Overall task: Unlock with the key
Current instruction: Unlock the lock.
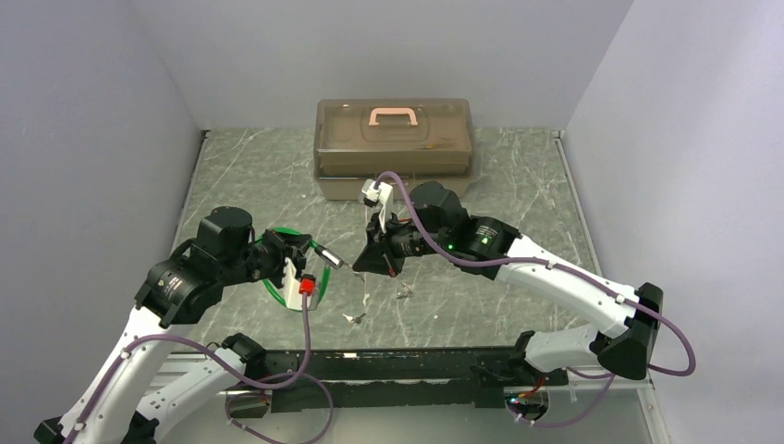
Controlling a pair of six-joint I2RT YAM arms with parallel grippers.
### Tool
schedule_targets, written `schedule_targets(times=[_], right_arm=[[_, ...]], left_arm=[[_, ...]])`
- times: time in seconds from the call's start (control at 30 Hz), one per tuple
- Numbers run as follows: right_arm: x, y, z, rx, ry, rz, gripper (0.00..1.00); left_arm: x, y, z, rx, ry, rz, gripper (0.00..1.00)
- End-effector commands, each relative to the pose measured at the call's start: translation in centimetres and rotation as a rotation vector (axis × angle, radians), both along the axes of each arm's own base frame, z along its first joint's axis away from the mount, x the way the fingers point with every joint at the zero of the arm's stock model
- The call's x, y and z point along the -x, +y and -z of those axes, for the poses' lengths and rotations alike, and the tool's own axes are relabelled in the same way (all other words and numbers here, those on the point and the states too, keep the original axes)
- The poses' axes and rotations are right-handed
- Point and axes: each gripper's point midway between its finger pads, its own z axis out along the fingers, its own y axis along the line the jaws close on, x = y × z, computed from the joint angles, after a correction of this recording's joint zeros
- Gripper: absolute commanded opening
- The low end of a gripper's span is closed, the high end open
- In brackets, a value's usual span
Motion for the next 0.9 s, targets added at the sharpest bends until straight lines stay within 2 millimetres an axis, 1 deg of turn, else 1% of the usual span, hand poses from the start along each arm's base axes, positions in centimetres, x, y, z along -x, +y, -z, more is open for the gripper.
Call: schedule_targets(times=[0.0, 0.1, 0.33, 0.43, 0.57, 0.87], right_arm=[[-0.4, 0.8, -3.8, -0.111, -0.057, 0.004, 0.0], [-0.3, 0.2, -3.7, -0.1, -0.06, 0.017, 0.0], [0.4, -1.1, -2.3, -0.06, -0.041, 0.023, 0.0], [0.7, -1.4, -2.4, -0.06, -0.035, 0.018, 0.0], [1.2, -1.2, -3.0, -0.079, -0.027, -0.002, 0.0], [1.2, -0.4, -2.6, -0.079, -0.018, -0.028, 0.0]], left_arm=[[0.4, -0.5, -2.2, 0.036, -0.063, 0.047, 0.0], [0.2, -0.3, -2.0, 0.026, -0.07, 0.038, 0.0], [0.2, -0.2, -1.7, 0.019, -0.074, 0.034, 0.0], [0.2, -0.1, -1.7, 0.017, -0.078, 0.028, 0.0], [0.1, -0.1, -1.7, 0.019, -0.076, 0.026, 0.0], [0.0, -0.2, -1.9, 0.022, -0.081, 0.026, 0.0]])
